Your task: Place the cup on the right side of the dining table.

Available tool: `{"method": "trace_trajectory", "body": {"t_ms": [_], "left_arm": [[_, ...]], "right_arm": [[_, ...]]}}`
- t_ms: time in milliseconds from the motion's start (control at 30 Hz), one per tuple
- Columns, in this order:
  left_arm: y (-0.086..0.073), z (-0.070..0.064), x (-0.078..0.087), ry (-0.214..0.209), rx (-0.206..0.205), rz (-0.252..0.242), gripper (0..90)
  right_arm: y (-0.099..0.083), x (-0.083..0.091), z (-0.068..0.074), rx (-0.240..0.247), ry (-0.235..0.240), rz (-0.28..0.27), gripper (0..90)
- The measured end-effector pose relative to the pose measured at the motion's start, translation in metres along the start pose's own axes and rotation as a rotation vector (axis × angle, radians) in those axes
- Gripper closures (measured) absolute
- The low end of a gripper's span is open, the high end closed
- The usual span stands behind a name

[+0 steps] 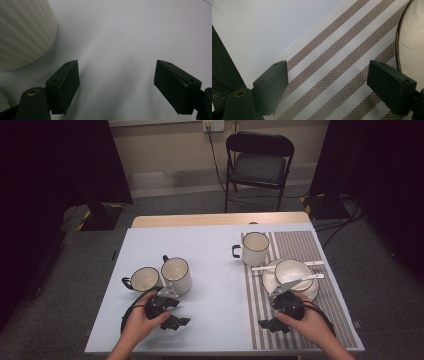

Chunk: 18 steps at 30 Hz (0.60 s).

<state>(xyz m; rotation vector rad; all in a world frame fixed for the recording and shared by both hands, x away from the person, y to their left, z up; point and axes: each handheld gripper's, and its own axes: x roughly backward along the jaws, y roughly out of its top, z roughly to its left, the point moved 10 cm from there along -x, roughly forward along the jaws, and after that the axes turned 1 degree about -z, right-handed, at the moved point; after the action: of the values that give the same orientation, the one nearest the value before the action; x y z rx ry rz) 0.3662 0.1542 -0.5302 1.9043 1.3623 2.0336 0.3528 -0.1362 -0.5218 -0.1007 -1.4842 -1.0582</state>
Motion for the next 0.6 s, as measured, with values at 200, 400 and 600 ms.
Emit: {"method": "trace_trajectory", "body": {"t_ms": [200,400,600], "left_arm": [[-0.006,0.003,0.002,0.005,0.005,0.005,20.2],[-0.009,0.004,0.003,0.006,0.005,0.005,20.2],[-0.013,0.005,0.003,0.006,0.012,0.004,20.2]], "right_arm": [[-0.005,0.003,-0.003,-0.011,-0.004,-0.009,16.5],[-0.009,0.003,-0.004,-0.012,-0.006,-0.004,16.5],[-0.013,0.003,-0.003,-0.009,-0.001,-0.004,16.6]]}}
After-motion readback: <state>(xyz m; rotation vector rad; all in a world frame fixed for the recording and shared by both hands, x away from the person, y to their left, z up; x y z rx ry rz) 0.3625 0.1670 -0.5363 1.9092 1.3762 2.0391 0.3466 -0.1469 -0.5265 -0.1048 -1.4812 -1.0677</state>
